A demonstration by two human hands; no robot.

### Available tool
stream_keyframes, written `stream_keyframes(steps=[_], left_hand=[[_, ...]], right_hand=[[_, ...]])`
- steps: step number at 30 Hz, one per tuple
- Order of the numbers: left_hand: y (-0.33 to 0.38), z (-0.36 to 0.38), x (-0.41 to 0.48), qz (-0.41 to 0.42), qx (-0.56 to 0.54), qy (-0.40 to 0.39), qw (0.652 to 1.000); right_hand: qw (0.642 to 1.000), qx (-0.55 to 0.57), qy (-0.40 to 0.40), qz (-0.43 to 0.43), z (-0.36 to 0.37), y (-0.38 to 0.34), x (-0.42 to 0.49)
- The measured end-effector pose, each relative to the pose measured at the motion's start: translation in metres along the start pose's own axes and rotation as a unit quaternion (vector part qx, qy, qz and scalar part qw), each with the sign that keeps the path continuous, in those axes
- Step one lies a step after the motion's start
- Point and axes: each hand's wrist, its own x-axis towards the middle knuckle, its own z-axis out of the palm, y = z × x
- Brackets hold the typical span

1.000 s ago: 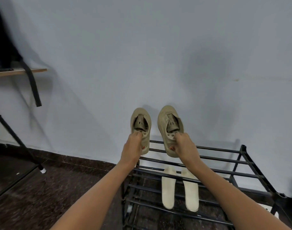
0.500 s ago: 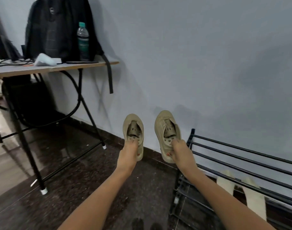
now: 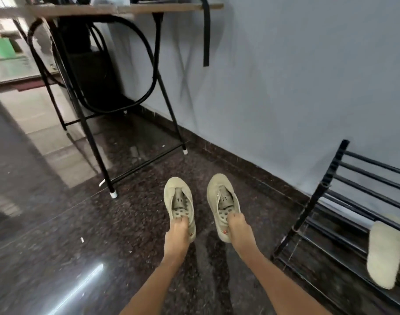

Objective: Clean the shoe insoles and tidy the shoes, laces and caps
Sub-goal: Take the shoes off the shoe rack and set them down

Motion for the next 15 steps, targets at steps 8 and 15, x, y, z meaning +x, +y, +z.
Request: stream_keyframes(steps=[8, 15], left_hand=[[-0.054, 0.076, -0.019, -0.088, 0.015, -0.1, 0.991], [-0.066, 0.118, -0.02, -0.102, 0.06, -0.145, 0.982]], right_hand=[[0.994, -0.002, -0.11, 0.014, 0.101, 0.017, 0.005], [0.99, 0.026, -0.136, -0.006, 0.147, 0.034, 0.01]])
